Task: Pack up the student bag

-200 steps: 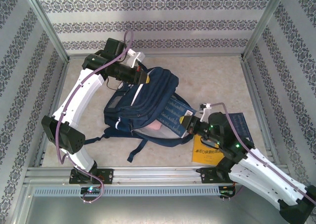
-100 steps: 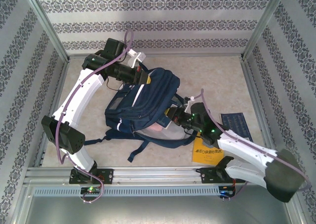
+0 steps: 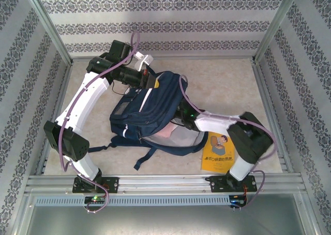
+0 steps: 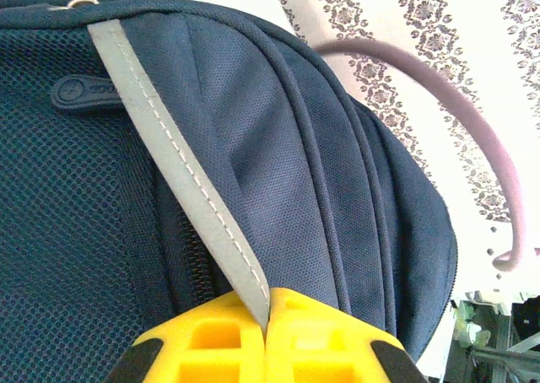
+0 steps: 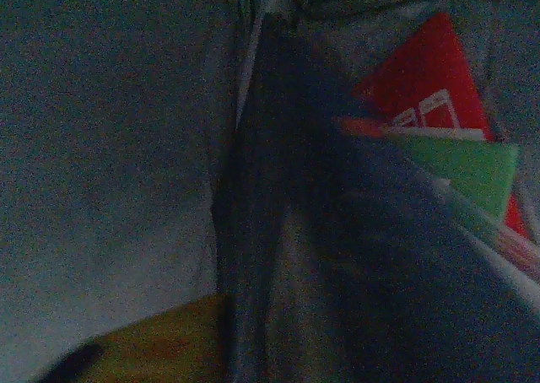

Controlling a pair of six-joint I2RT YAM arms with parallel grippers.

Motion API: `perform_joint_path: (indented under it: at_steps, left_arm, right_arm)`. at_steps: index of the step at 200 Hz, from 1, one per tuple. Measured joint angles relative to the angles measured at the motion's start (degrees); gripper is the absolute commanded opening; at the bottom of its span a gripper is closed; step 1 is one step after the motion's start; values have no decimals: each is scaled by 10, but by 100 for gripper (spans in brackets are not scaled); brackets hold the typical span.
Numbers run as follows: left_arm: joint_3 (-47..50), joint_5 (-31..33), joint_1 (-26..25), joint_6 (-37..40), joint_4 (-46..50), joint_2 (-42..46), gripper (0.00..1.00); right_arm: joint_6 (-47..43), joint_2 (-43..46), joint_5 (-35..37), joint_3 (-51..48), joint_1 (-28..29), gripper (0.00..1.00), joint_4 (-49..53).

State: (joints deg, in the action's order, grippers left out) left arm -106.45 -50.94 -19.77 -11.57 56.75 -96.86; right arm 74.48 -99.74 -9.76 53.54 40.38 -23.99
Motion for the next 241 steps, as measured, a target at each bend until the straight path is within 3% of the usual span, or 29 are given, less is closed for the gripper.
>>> perform_joint_path:
  at_steps: [31, 68, 107, 152, 191, 241]
  left_arm:
    - [4, -5, 25, -9, -16, -8, 0]
    - [9, -16, 49, -24, -35, -13, 0]
    - [12, -12, 54, -35, -46, -21, 0]
    - [38, 10, 77, -54, -63, -21, 0]
    - [40, 89, 97, -59, -63, -21, 0]
    - [40, 190, 101, -61, -62, -42, 15]
  right_arm:
    - [-16, -34, -4, 25, -1, 75, -11]
    - [-85, 42, 12, 5, 0, 93, 14]
    - [-146, 139, 36, -39, 0, 93, 39]
    - [-210, 210, 67, -48, 0, 89, 145]
    - [-256, 315, 127, -58, 0, 91, 269]
    - [-267, 445, 232, -103, -9, 92, 447]
